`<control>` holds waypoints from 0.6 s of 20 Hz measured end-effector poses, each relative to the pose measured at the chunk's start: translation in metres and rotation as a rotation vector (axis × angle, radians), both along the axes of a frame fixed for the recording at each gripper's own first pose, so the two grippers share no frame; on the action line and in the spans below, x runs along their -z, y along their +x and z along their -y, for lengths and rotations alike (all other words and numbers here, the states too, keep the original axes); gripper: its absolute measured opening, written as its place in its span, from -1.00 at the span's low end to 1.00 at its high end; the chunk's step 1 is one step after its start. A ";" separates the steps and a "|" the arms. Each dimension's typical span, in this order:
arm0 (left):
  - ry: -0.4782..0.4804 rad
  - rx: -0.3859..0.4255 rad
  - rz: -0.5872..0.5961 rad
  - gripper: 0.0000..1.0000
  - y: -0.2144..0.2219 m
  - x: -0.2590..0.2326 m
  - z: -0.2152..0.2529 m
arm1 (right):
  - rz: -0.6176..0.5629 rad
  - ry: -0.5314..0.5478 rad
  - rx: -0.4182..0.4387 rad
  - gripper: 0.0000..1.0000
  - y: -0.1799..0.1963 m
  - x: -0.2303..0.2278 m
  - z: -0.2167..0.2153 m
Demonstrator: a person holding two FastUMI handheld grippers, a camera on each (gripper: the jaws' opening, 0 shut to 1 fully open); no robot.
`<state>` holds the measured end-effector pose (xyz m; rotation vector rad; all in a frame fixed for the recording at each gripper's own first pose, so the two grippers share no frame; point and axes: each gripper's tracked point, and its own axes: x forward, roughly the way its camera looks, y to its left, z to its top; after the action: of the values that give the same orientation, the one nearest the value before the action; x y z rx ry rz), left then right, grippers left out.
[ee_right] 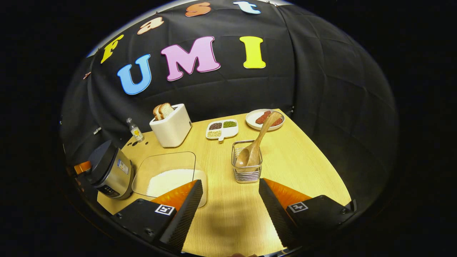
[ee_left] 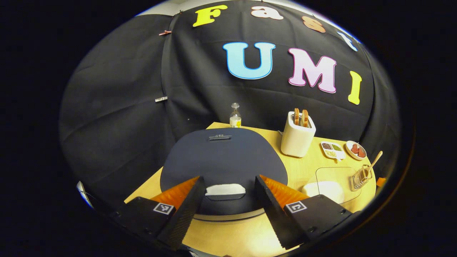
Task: Close the left gripper, press the button to open the rice cooker; take a wooden spoon from the chopstick holder with the right hand, scoop a spoonful of rice and pour it into the rice cooker, then put the wooden spoon back into the chopstick holder.
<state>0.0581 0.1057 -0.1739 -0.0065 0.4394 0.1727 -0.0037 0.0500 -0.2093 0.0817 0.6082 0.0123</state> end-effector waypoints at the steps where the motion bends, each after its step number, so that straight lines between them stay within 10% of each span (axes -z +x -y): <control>1: 0.012 0.001 0.007 0.98 0.000 0.003 0.000 | -0.003 -0.001 -0.006 0.97 -0.001 0.001 -0.002; 12: 0.013 0.096 0.047 0.98 -0.002 -0.005 0.009 | 0.041 -0.035 -0.034 0.97 -0.008 -0.019 -0.019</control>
<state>0.0565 0.0969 -0.1686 0.0235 0.3903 0.0806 -0.0117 0.0691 -0.1906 0.0368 0.5689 0.0361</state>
